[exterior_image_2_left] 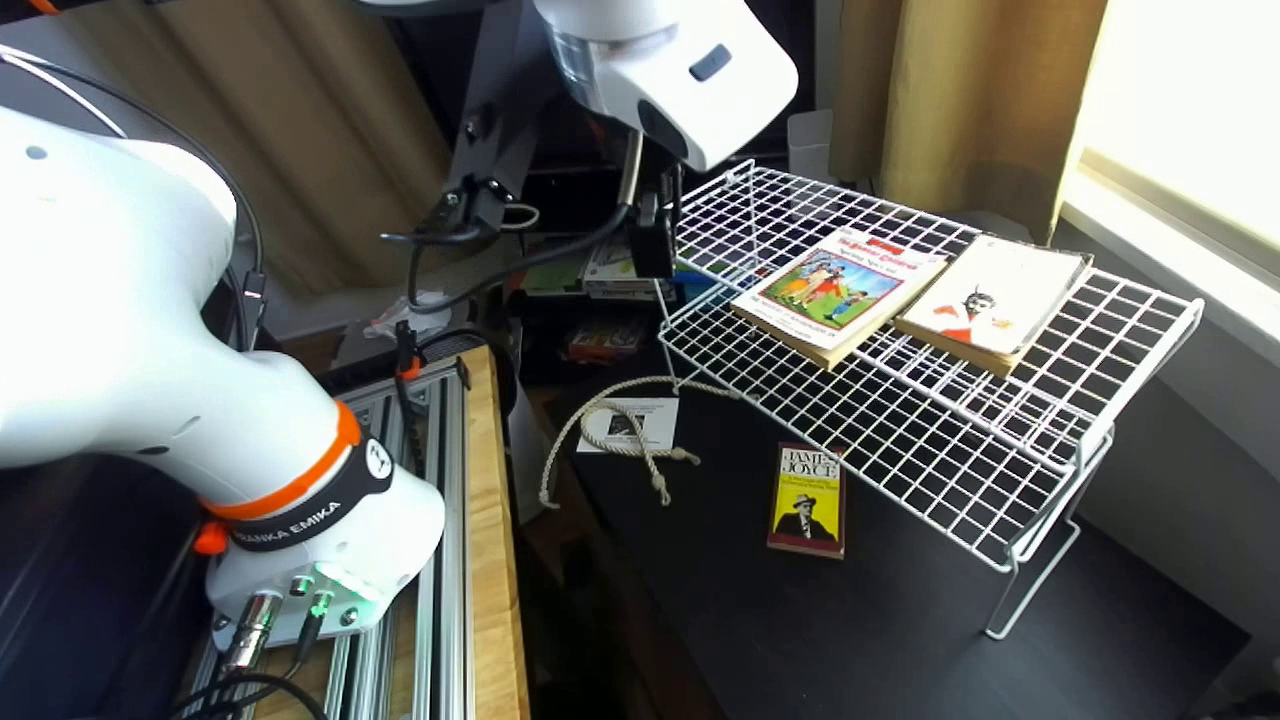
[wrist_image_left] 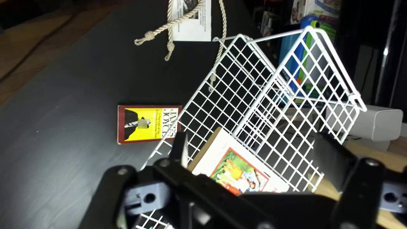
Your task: Stack up the books on the top of the shelf
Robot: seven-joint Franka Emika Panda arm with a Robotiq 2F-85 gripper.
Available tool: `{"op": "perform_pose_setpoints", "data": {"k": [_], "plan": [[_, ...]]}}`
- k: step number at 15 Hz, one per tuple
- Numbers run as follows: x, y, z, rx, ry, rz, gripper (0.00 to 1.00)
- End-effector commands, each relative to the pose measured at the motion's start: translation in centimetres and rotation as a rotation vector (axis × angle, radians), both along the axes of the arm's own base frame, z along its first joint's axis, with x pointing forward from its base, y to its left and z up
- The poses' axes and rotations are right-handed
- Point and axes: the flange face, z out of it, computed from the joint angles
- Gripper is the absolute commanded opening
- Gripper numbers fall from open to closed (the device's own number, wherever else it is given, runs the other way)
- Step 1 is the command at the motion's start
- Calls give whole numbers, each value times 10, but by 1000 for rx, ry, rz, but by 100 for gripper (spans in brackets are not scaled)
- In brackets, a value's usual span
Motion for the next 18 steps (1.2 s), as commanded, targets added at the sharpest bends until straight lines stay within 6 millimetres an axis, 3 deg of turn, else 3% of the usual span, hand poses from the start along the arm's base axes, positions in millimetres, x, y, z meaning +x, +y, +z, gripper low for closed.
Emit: {"op": "perform_pose_setpoints", "data": {"k": [1,9,10,12,16,18], "plan": [[7,-6,-40,98,44,-32,100],[8,-17,-105,216,-20,24,100],[7,-14,-92,203,10,13,100],[7,-16,-103,210,1,28,100],[9,-16,-105,210,1,32,100],[10,-28,-117,261,-15,-41,100]]}}
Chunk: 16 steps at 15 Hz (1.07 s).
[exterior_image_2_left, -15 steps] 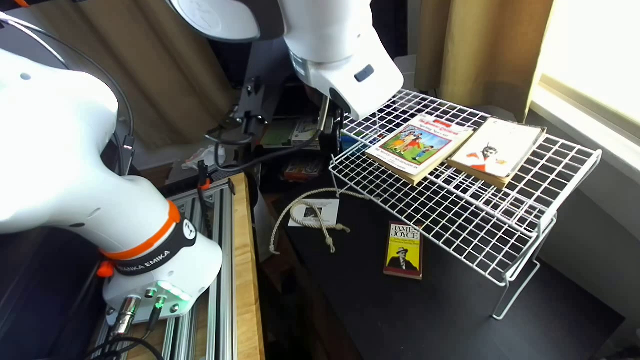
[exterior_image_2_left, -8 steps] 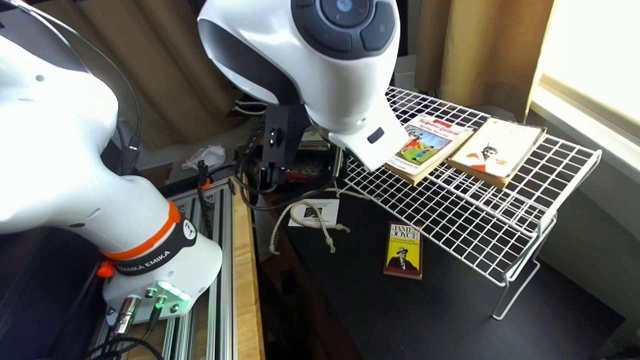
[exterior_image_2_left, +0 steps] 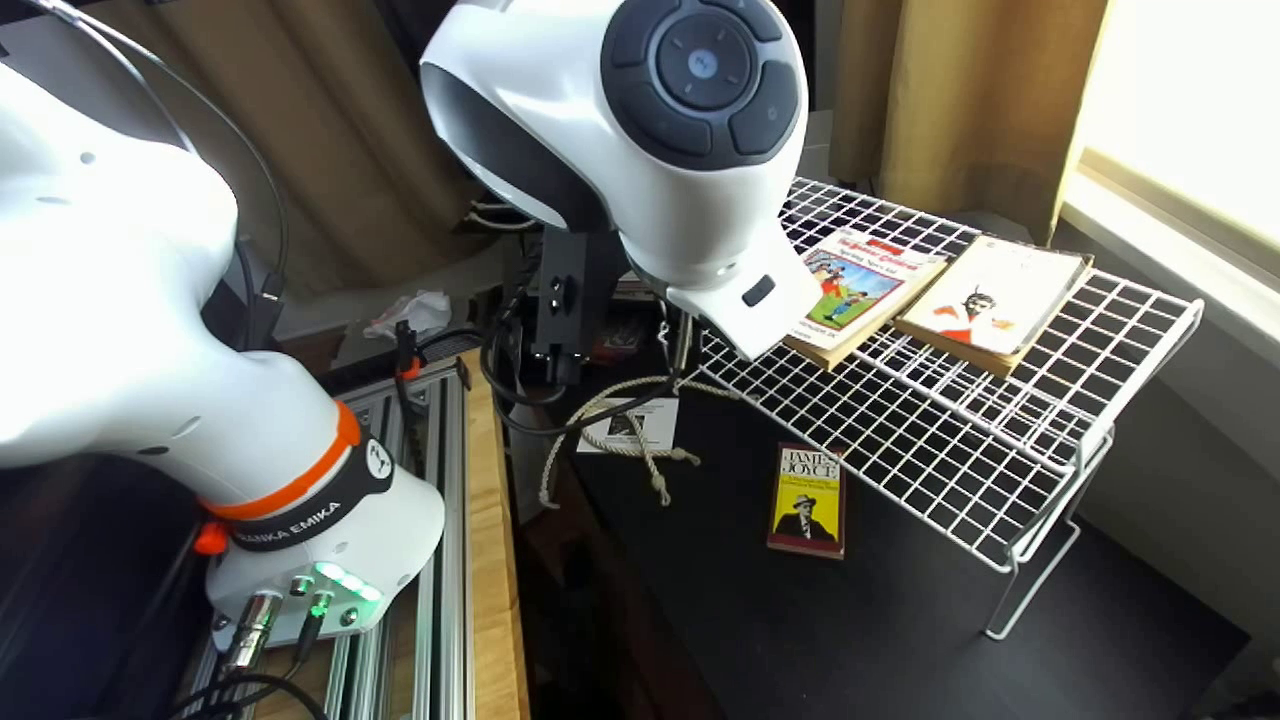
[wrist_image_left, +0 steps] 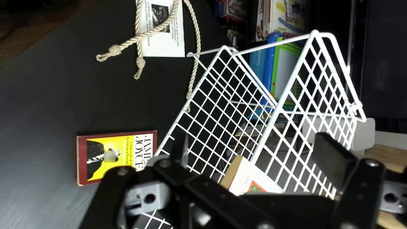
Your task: Stack up the books on the top of the shelf
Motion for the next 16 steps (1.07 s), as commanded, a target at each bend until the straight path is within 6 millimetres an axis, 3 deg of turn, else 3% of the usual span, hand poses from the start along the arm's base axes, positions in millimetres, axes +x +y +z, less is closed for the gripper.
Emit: {"op": "perform_pose_setpoints", "data": {"k": [1,6,16], "plan": [[2,-14,-17,69,-6,-105,100],[6,-25,-40,170,-22,-273,100],[27,-42,-91,381,-50,-300,100]]}}
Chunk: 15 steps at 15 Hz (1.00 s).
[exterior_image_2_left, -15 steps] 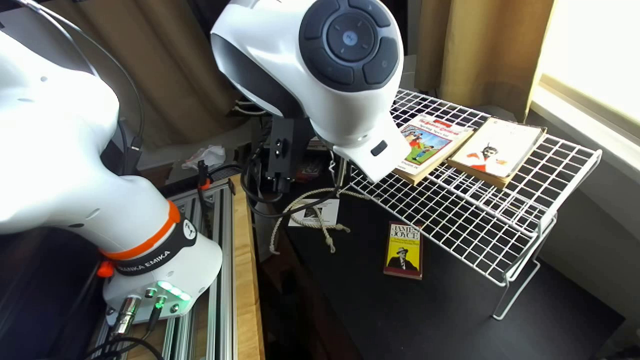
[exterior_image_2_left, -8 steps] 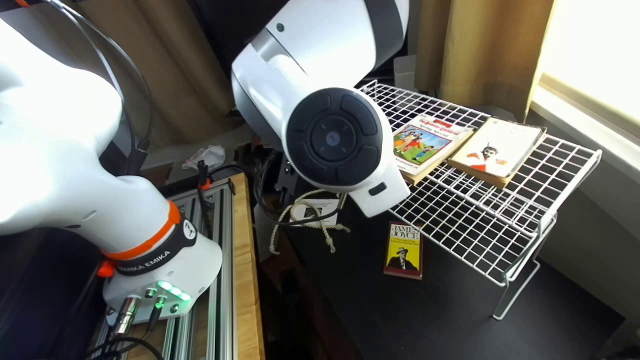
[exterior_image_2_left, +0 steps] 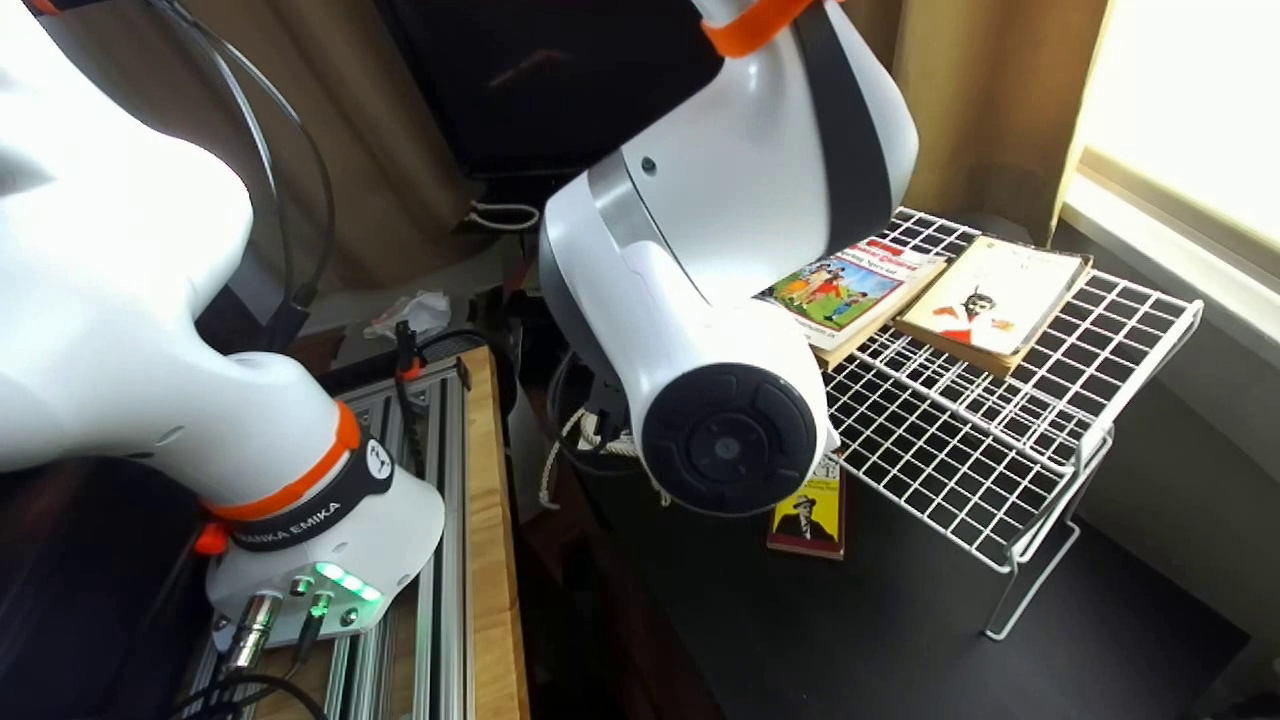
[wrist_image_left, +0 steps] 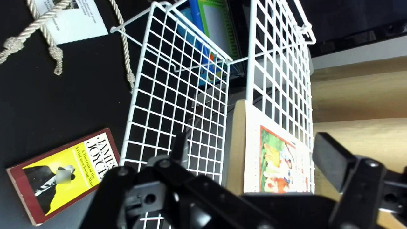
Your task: Stack up the books on the top of the shelf
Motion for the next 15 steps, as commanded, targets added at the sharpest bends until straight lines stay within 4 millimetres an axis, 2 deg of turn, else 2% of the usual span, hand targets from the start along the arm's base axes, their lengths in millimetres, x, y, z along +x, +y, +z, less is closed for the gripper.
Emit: {"op": "perform_pose_setpoints", "data": {"k": [1,7,8,9,11,15], "plan": [[14,-5,-18,68,-46,-18,100],[34,-3,-38,118,-75,-41,100],[36,-3,-41,122,-76,-44,97],[37,-3,-43,124,-76,-49,77],[40,-3,-47,134,-76,-54,70],[43,-2,-51,149,-64,-54,37]]}}
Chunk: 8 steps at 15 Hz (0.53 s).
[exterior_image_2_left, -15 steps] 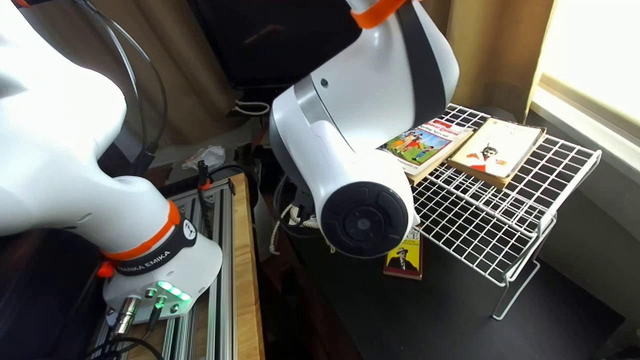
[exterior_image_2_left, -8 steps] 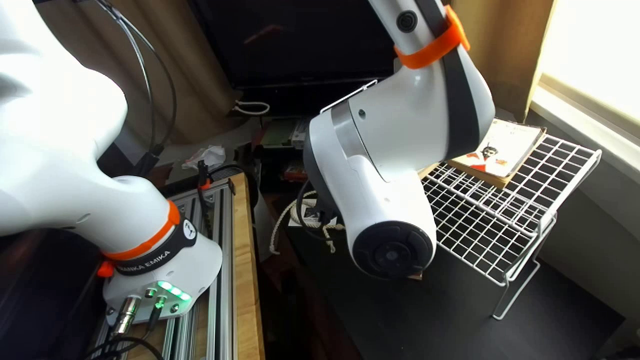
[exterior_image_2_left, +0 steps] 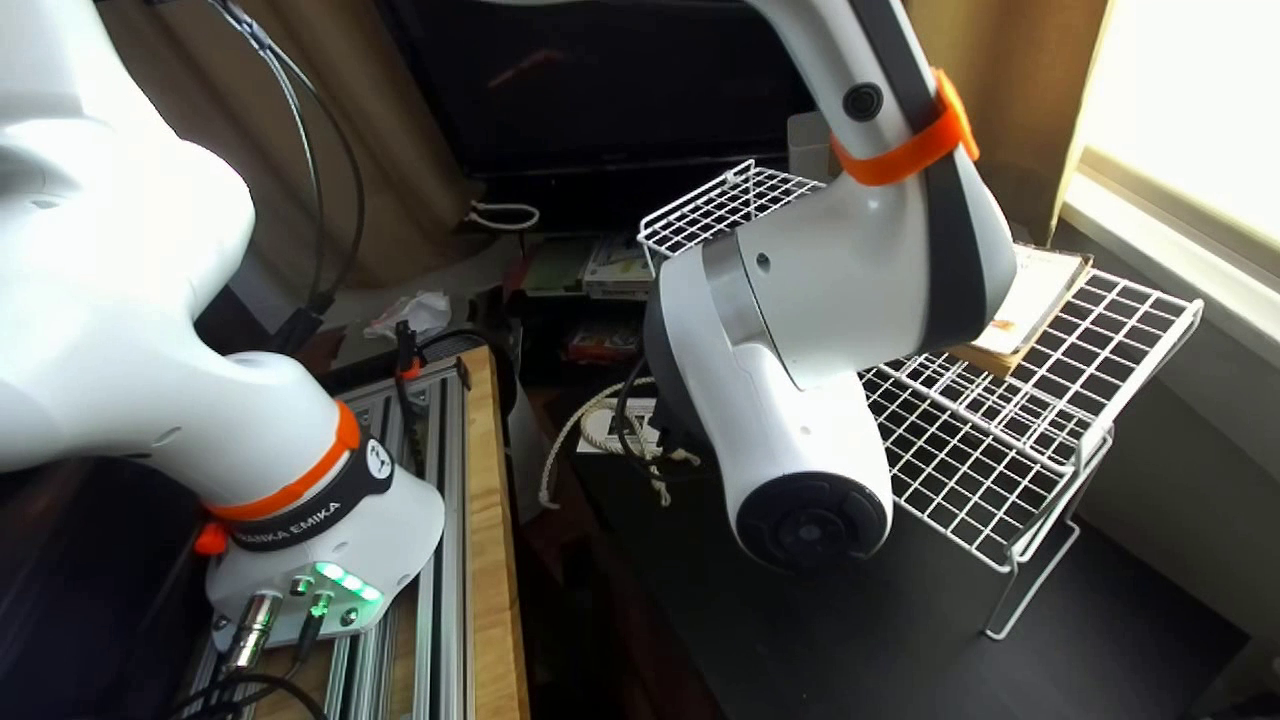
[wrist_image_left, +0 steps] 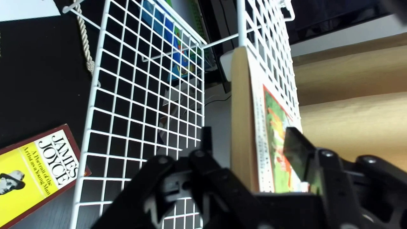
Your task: Stack up the books on the top of the shelf
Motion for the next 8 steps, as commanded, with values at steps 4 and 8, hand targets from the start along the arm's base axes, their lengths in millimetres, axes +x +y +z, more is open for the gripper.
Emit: {"op": "perform_pose_setpoints", "data": {"k": [4,8], "plan": [[6,0,-3,39,1,-23,8],[6,-1,0,31,11,-33,6]]}}
